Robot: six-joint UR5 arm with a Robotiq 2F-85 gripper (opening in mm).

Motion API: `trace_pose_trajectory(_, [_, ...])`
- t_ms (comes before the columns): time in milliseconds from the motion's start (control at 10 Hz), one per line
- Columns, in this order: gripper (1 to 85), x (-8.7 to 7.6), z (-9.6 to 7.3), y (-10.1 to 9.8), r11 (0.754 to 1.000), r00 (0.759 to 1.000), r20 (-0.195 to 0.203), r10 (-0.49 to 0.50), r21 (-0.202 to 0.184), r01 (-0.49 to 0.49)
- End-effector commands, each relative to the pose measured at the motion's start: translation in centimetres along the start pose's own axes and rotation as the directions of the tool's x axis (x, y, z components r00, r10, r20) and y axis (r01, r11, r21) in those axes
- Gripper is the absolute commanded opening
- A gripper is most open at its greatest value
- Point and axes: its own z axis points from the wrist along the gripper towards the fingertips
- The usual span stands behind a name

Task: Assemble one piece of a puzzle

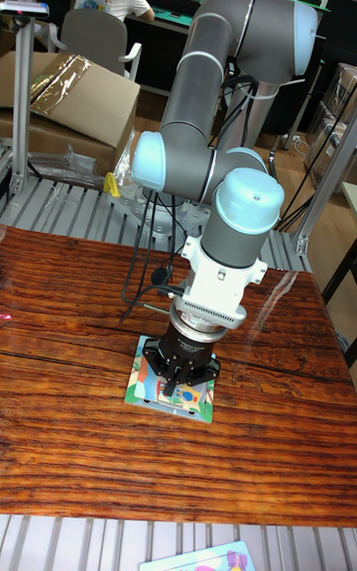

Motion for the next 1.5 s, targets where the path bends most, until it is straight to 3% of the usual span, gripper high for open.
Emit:
trace_pose_trajectory(0, [1.3, -0.1, -0.1, -0.1, 1.0, 1.0, -0.002, -0.024, -0.004, 0.024])
trace_pose_trajectory(400, [1.3, -1.2, 0.6, 0.3, 0.999, 0.999, 0.03, -0.033, -0.016, 0.033])
trace_pose_trajectory(600, [1.3, -1.0, 0.6, 0.5, 1.0, 0.999, 0.029, -0.027, -0.016, 0.027])
trace_pose_trajectory(900, [1.3, 0.0, -0.9, 0.7, 1.0, 1.0, 0.0, -0.011, -0.022, 0.011])
trace_pose_trajectory(1200, [1.3, -0.8, 0.9, 0.7, 1.0, 1.0, 0.028, -0.003, -0.019, 0.004])
trace_pose_trajectory(1400, [1.3, -0.8, 0.7, 0.6, 1.0, 1.0, 0.026, -0.01, -0.016, 0.01])
